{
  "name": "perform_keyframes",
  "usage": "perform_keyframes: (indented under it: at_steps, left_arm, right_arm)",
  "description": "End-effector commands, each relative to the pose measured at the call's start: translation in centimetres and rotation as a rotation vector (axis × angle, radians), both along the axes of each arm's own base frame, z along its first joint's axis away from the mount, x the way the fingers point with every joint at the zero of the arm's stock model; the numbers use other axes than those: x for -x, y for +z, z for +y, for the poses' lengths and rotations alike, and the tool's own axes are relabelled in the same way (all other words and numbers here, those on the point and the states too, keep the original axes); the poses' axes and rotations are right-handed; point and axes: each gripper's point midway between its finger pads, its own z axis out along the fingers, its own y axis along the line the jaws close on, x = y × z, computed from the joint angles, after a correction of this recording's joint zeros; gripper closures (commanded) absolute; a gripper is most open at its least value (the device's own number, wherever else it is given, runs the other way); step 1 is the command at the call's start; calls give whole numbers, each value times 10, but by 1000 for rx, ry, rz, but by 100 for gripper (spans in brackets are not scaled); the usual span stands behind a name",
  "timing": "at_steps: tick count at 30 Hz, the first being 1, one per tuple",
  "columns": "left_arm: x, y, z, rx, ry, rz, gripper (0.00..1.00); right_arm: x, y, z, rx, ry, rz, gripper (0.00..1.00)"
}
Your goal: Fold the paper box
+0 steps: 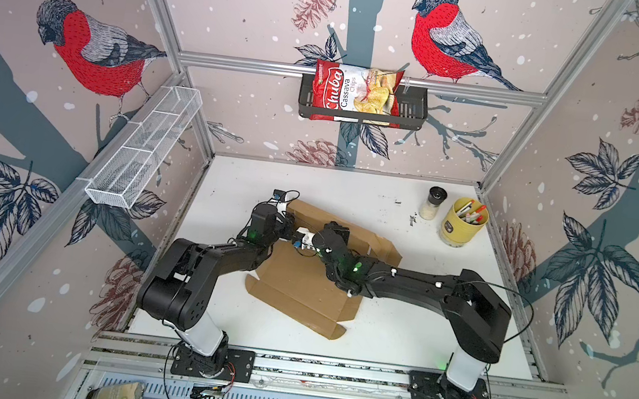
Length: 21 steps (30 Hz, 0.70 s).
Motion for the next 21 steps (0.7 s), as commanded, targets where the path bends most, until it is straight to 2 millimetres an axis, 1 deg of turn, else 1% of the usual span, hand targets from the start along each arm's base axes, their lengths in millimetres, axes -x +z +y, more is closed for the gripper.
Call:
perform_keyframes:
  at_steps: [1, 3, 8, 11, 14, 21]
  left_arm:
    - [-5, 5, 11, 14, 83, -21, 96]
    - [-6, 5, 14, 15, 100, -18, 98]
    - [-6, 1, 10, 26, 92, -10, 97]
    - [-4, 0, 6, 17, 60, 4, 90]
    - [0, -1, 7, 1, 55, 29, 83]
    - [9, -17, 4, 12, 34, 96, 73]
  right_arm:
    - [0, 2, 0, -25, -7, 3, 100]
    - [1, 2, 1, -27, -5, 4, 100]
    - [1, 2, 1, -26, -4, 5, 100]
    - [1, 1, -1, -23, -5, 8, 100]
    - [1, 0, -1, -23, -6, 9, 100]
    - [0, 2, 0, -26, -6, 6, 100]
